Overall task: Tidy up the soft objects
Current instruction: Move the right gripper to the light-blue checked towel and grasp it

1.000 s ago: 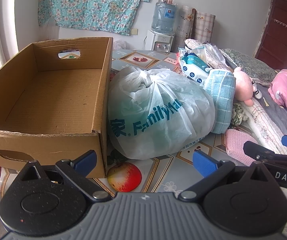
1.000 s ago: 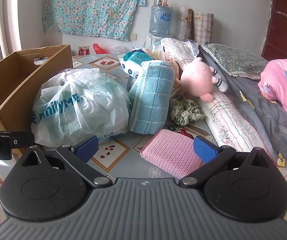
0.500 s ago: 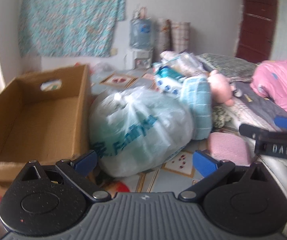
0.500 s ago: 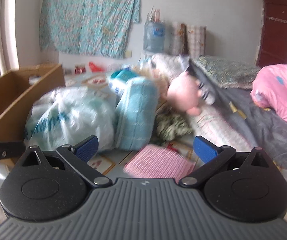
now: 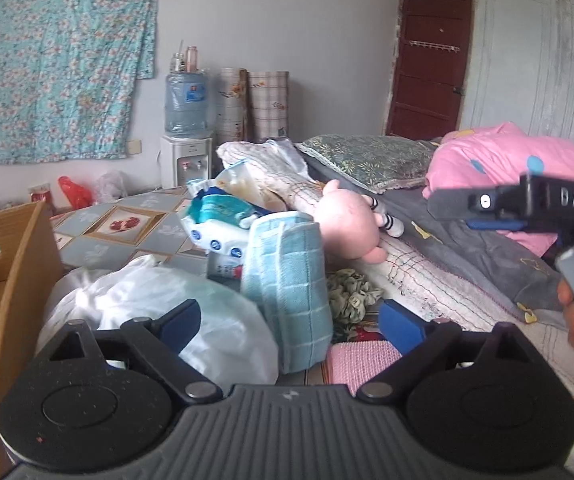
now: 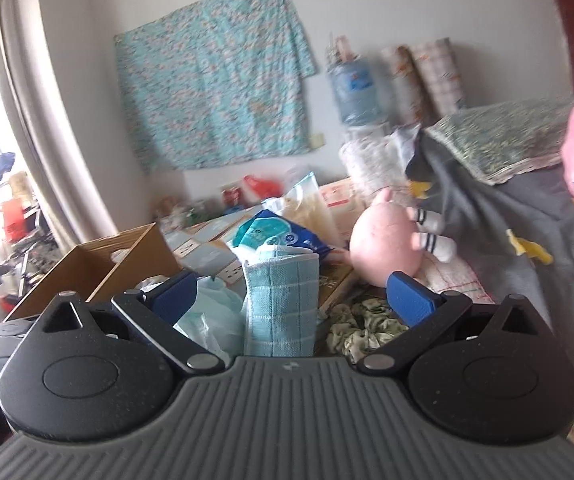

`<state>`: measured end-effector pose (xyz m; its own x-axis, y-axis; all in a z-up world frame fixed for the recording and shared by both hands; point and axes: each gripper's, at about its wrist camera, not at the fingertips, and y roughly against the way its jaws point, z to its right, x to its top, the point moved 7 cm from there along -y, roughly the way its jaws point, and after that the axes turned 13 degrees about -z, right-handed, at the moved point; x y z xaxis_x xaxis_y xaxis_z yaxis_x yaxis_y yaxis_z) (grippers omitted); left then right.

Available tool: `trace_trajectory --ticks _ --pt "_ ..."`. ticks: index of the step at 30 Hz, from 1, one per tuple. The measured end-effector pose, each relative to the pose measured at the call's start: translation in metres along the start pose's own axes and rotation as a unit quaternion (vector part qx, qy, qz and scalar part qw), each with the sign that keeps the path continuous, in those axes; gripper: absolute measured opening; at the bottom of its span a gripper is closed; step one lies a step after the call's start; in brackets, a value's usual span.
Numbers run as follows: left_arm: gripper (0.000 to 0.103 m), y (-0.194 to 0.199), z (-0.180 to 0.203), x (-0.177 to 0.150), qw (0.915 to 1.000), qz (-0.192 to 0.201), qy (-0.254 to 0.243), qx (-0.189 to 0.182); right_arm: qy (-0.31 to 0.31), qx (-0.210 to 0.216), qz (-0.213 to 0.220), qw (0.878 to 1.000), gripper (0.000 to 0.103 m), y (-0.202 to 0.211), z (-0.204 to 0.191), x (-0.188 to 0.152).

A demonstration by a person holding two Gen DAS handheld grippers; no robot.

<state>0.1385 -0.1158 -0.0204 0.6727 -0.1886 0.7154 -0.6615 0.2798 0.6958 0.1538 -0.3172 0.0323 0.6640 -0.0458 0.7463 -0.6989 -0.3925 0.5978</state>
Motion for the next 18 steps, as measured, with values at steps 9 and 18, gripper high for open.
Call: trace_trajectory --ticks 9,18 --pt "0.063 -0.048 0.015 0.017 0.9989 -0.002 -0.038 0.028 0.000 0.091 -0.075 0.993 0.093 -0.075 0.013 0.025" --pt "0.047 -0.086 0.013 0.031 0.9980 -0.032 -0.036 0.040 -0.040 0.133 -0.136 0.981 0.074 -0.163 0.025 0.025"
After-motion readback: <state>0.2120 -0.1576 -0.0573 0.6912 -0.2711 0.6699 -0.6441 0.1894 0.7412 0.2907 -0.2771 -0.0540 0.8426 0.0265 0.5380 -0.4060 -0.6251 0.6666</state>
